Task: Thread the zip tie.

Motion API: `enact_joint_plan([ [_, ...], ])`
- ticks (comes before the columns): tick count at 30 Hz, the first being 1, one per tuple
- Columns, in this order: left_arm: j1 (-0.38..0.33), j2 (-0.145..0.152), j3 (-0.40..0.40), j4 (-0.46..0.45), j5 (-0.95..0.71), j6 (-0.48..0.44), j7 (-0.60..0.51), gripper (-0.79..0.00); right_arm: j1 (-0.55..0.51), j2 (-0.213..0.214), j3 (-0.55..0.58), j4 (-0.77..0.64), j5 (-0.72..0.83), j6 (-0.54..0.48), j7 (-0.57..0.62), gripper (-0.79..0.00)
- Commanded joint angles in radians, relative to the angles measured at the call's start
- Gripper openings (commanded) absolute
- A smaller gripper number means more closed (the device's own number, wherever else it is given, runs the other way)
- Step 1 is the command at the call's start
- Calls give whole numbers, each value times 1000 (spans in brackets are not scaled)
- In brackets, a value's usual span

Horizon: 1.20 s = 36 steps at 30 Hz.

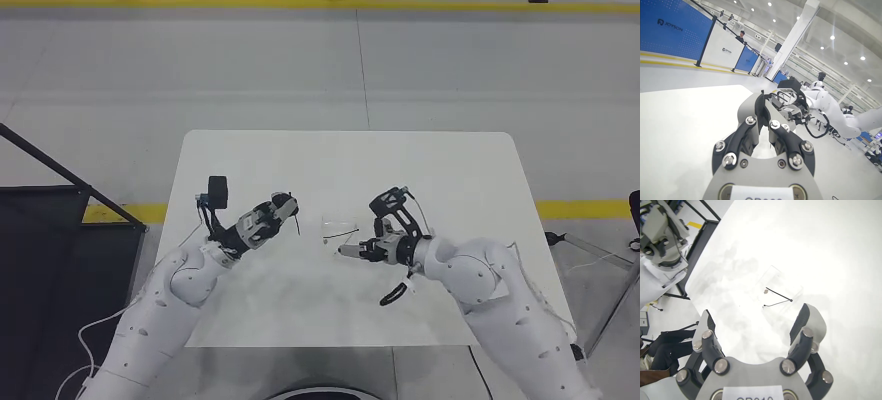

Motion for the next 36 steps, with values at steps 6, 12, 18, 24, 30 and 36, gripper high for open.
enact_joint_plan([
  [6, 18, -10, 9, -5, 120, 26, 106, -785, 88, -24, -72, 75, -29, 149, 65, -68],
  [12, 18, -10, 9, -5, 120, 26, 106, -785, 161, -47, -125, 169, -9, 179, 93, -225],
  [18, 18, -10, 9, -5, 120, 26, 106, -785, 204, -67, -161, 223, -2, 203, 85, -419],
  [24, 18, -10, 9, -5, 120, 26, 106, -785, 221, -76, -168, 253, 4, 213, 85, -493],
  [30, 18, -10, 9, -5, 120, 26, 106, -785, 230, -82, -167, 273, 6, 225, 85, -533],
  [36, 18, -10, 9, -5, 120, 26, 106, -785, 235, -88, -170, 286, 7, 227, 87, -591],
])
